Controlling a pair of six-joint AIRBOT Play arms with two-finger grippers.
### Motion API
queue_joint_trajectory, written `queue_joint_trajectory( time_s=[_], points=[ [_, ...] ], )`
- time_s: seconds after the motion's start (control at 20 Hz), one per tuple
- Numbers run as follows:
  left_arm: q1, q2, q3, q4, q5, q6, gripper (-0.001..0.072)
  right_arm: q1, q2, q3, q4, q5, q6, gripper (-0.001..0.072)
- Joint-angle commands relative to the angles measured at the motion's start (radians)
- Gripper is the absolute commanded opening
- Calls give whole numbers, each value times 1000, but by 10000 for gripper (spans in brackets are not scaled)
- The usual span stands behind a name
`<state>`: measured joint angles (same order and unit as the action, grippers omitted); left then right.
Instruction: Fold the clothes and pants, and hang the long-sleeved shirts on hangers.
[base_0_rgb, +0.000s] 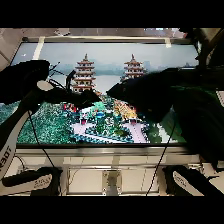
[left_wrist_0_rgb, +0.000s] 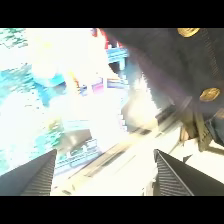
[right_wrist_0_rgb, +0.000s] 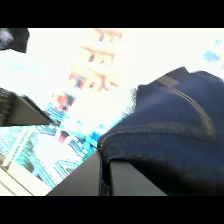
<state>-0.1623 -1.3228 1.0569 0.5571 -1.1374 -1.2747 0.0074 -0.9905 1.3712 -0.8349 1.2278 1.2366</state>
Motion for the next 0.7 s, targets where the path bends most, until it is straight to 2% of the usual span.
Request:
queue_joint_trajectory(
  time_s=[0.0,0.1,0.25,0.35,0.45,0.55,0.65],
  points=[
    [-13,58,0,-82,9,64,701,30,29,114,69,79,12,30],
    [-12,96,0,-134,24,91,701,75,29,163,130,128,12,30],
    [4,159,0,-124,34,113,701,149,29,258,248,183,13,29],
    [45,206,0,-123,34,113,700,187,29,346,268,199,38,29],
    [104,248,0,-123,34,113,700,193,29,404,162,236,55,28],
    [156,277,0,-119,34,113,700,193,11,388,-129,327,89,28],
    [180,288,0,-112,34,113,700,193,-48,326,-277,338,76,28]
  ],
)
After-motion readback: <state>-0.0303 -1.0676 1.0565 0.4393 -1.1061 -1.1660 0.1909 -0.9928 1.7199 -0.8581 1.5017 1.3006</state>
